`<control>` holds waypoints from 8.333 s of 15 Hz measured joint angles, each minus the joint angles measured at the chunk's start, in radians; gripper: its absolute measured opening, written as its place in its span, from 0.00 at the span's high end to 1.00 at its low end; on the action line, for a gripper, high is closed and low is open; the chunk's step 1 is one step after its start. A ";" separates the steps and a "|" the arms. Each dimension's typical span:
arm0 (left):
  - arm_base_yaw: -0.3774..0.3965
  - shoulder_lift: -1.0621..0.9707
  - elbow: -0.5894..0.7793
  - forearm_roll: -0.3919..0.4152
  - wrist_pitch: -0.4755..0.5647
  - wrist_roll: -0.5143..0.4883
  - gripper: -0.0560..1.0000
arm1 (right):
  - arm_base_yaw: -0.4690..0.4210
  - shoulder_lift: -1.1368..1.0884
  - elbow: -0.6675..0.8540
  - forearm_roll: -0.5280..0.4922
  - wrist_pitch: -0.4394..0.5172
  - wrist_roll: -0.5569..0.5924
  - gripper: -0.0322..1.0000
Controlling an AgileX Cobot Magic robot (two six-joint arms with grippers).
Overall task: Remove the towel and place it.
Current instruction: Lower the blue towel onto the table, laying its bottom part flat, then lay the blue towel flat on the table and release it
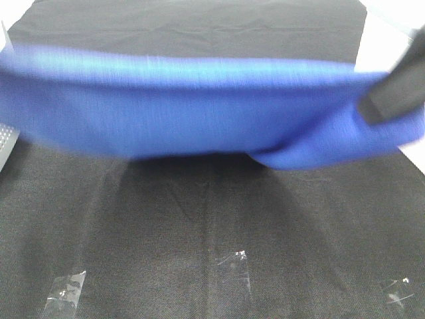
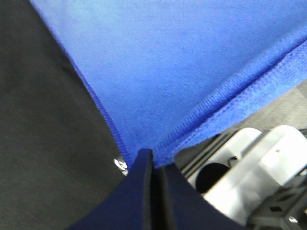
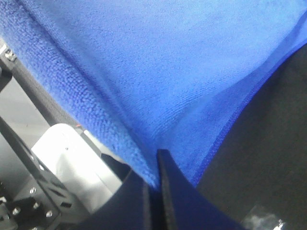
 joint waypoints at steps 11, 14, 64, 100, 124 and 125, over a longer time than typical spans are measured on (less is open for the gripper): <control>0.000 -0.185 0.261 -0.086 -0.011 -0.126 0.95 | 0.000 -0.112 0.181 0.085 0.014 0.031 0.96; 0.001 -0.259 0.353 -0.117 -0.011 -0.154 0.95 | 0.000 -0.112 0.247 0.130 0.016 0.034 0.96; -0.360 0.387 0.566 -0.233 -0.089 -0.436 0.95 | -0.003 0.351 0.533 0.064 0.027 0.162 0.96; -0.472 0.741 0.274 -0.250 -0.009 -0.322 0.83 | -0.008 0.554 0.536 0.161 -0.012 0.024 0.52; 0.048 0.711 -0.278 0.063 -0.152 -0.270 0.29 | -0.288 0.689 -0.371 -0.016 0.040 0.161 0.31; 0.060 0.720 -0.283 0.065 -0.183 -0.285 0.29 | -0.288 0.710 -0.390 -0.016 0.042 0.148 0.31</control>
